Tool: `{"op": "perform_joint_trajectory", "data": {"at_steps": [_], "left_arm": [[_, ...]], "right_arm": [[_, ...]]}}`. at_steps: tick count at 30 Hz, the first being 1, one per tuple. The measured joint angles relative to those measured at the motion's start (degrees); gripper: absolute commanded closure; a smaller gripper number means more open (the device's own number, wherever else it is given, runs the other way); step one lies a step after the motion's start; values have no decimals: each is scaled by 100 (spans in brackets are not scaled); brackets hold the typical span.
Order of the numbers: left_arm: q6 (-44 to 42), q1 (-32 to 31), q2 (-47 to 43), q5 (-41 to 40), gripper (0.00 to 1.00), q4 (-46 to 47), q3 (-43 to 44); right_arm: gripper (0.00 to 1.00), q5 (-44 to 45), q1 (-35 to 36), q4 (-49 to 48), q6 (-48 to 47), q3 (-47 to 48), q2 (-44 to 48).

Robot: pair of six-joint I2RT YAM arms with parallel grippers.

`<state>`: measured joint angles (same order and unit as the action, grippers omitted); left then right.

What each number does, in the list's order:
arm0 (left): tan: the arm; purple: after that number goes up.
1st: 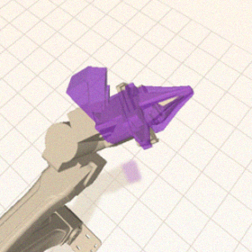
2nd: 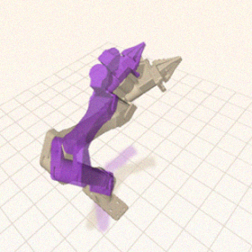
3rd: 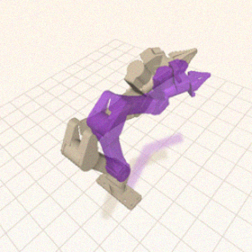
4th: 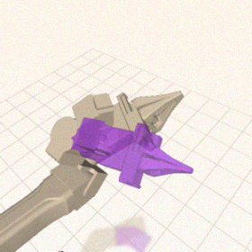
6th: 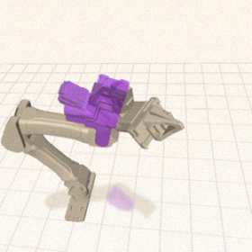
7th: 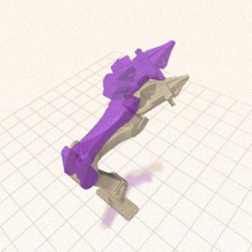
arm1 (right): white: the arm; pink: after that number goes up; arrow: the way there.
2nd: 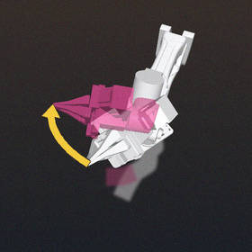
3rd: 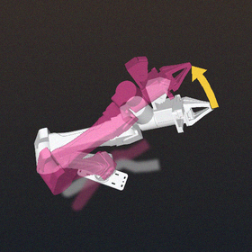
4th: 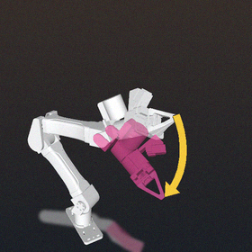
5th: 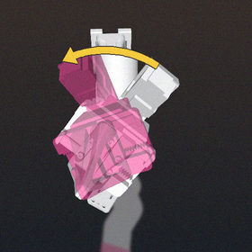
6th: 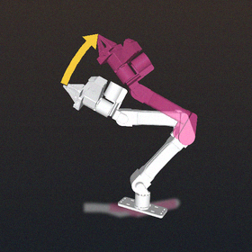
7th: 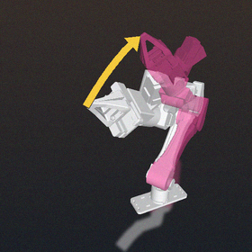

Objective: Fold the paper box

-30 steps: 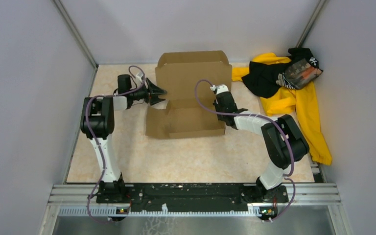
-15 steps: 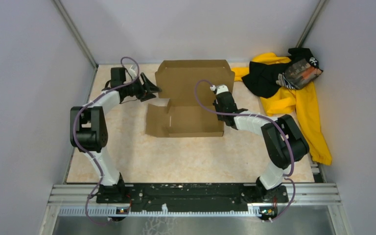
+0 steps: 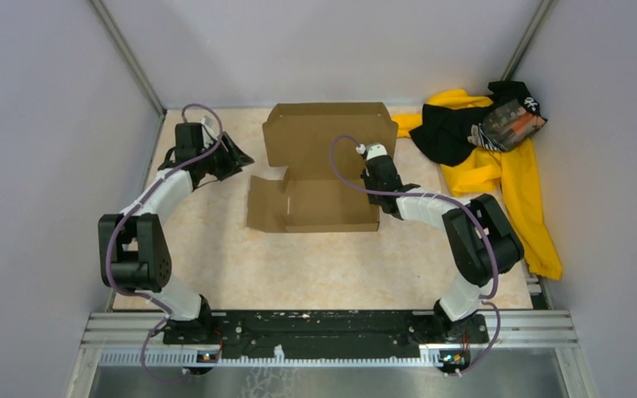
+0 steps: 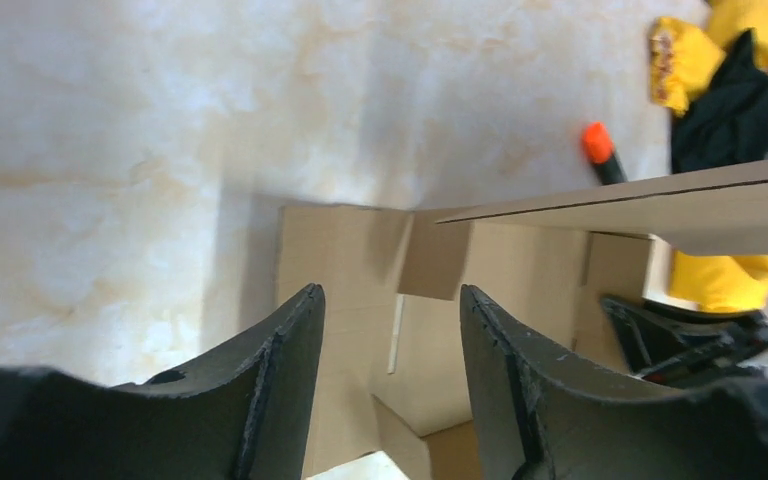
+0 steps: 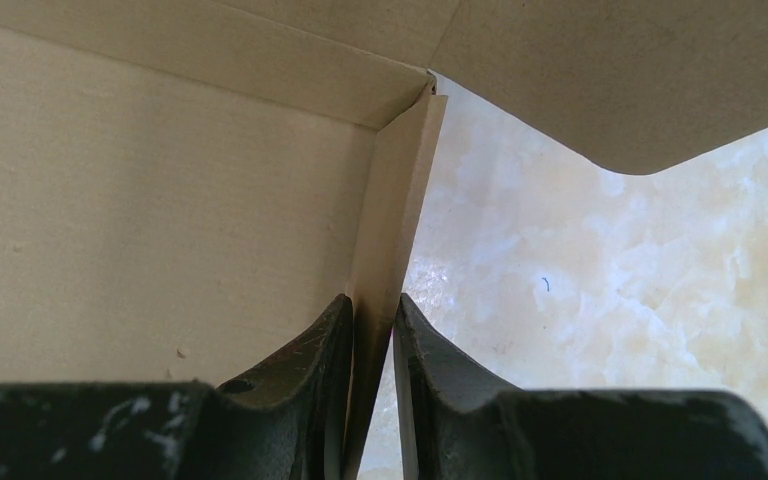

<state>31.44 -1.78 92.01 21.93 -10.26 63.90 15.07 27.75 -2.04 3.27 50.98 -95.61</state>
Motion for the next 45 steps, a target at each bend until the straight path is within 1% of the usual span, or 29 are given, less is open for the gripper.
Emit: {"op": "perform_joint_trajectory", "data": {"at_steps": [1, 2, 4, 6, 11, 16, 20, 24, 29, 35, 45], "left_arm": [[2, 0, -33, -138, 58, -15, -55], [4, 0, -52, -273, 67, -20, -138], [17, 0, -50, -459, 76, -28, -319], [33, 0, -50, -614, 79, -46, -566], [61, 0, 26, -951, 81, -98, -970], [90, 0, 35, -1259, 80, -72, -1152], [87, 0, 197, -1270, 79, 31, -1187], [131, 0, 614, -894, 77, 391, -1270], [197, -57, 769, -70, 76, 1143, -1480], [350, -205, 859, 610, 76, 1746, -1714], [483, -603, 857, 1027, 75, 2280, -1735]], "right_arm": [[78, 0, 0, 2, 0, 0, 0], [78, 0, 0, 2, 0, 0, 0], [78, -4, 0, 2, 0, 0, 0], [78, -11, 0, 2, 0, 0, 0], [78, -17, 0, 2, 20, 0, 0], [78, -20, 0, 2, 39, 0, 0], [78, -35, 0, 2, 42, 0, 0], [78, -55, 0, 2, 50, 0, 0], [78, -76, 17, 2, 85, 0, 0], [78, -79, 26, 2, 96, 0, 0], [78, -76, 37, 2, 103, 0, 0]]}}
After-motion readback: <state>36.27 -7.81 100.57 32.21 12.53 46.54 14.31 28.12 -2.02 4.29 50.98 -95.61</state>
